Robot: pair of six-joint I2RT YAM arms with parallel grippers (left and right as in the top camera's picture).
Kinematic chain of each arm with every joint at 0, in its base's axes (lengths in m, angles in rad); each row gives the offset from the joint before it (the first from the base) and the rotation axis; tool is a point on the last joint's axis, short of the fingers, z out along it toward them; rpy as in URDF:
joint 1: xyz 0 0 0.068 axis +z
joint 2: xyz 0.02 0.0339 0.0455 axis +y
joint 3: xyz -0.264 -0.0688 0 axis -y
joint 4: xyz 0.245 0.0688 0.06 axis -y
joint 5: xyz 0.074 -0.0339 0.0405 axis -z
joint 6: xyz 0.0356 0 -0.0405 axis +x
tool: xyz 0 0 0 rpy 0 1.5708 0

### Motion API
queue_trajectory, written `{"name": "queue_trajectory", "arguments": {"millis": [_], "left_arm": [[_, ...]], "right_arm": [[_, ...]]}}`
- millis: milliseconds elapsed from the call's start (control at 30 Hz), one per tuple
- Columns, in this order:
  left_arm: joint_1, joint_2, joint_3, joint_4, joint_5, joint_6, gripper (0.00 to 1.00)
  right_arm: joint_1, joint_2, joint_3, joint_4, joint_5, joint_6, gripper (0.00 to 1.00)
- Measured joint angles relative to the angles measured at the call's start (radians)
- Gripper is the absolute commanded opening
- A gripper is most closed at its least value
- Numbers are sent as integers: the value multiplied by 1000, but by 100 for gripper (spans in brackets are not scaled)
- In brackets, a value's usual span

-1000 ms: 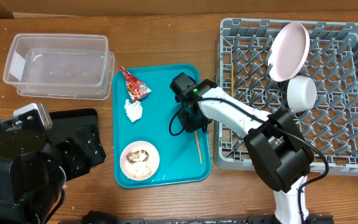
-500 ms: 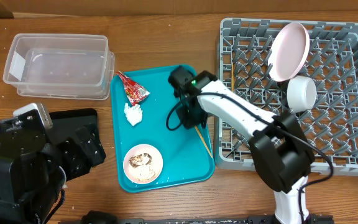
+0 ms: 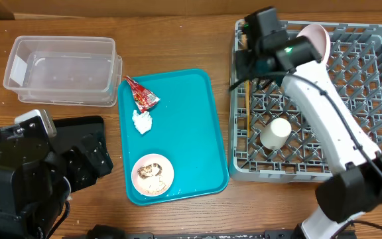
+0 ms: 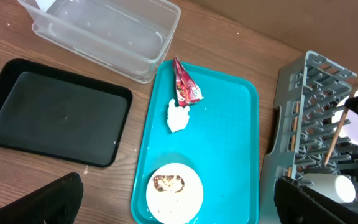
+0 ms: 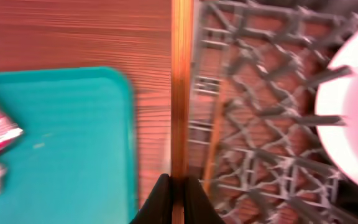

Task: Sort waste into correct bins and load items into the dishwasher
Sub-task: 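Carry the second chopstick over the gray rack, then release the chopstick in the rack and retract the right gripper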

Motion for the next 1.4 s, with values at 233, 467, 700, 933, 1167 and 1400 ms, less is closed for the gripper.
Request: {"name": "queue_trajectory", "arguments": {"millis": [233,467,700,933,1167,1400], "left_arm": [[0,2,0,0,0,0,100],[0,2,0,0,0,0,100],[0,2,0,0,0,0,100],[0,2,0,0,0,0,100],[0,2,0,0,0,0,100],[0,2,0,0,0,0,100]], "right_arm": [[-19,116,-59,-10,-1,-10,56],[-13,124,-61,-45,16,21,71],[25,-120,-50,-103,-22,32,100],[88,-472,-2,-190,-57,35,100],[83,-586,1,-342,-55,37,100],[73,-705,-6,-380,69,38,100]]}}
